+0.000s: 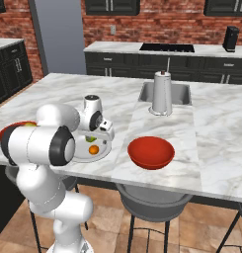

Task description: Take the fruits from the plate on the dining counter and place two fruits in each bowl.

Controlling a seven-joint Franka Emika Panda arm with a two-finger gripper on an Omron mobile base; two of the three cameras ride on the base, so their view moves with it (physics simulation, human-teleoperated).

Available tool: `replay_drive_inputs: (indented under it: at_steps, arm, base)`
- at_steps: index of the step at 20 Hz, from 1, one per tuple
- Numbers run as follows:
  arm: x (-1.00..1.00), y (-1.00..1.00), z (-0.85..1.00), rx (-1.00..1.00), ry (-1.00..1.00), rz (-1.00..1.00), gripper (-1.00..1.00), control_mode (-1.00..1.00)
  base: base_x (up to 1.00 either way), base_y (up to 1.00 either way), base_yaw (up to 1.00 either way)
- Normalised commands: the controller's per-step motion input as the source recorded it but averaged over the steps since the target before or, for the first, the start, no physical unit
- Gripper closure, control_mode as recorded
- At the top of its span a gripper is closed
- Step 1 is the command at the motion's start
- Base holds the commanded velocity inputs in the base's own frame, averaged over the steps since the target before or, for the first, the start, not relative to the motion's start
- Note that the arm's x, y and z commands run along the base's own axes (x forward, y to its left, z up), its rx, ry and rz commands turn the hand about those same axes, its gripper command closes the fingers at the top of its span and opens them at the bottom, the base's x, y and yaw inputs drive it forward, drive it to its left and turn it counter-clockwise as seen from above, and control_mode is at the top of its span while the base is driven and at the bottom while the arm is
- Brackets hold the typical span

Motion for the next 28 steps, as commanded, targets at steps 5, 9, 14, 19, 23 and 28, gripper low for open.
replay_drive_inputs:
  at_steps: [5, 9, 14, 19, 23, 28]
  arm:
    - [0.00, 0.04, -0.04, 0.00, 0.10, -0.01, -1.00, -1.00]
    - [0.00, 0.08, -0.10, 0.00, 0.05, 0.00, -1.00, -1.00]
    - [0.02, 0.10, -0.20, 0.00, 0.00, 0.00, -1.00, -1.00]
    - [0.00, 0.11, -0.22, 0.00, 0.00, 0.00, -1.00, -1.00]
    - [0.00, 0.08, -0.14, 0.00, 0.00, 0.00, -1.00, -1.00]
    - [0.00, 0.06, -0.15, 0.00, 0.00, 0.00, -1.00, -1.00]
  base:
    - [0.00, 0.00, 0.00]
    - [0.00, 0.00, 0.00]
    - [0.00, 0.00, 0.00]
    - [0.00, 0.00, 0.00]
    - [0.00, 0.00, 0.00]
    - [0.00, 0.00, 0.00]
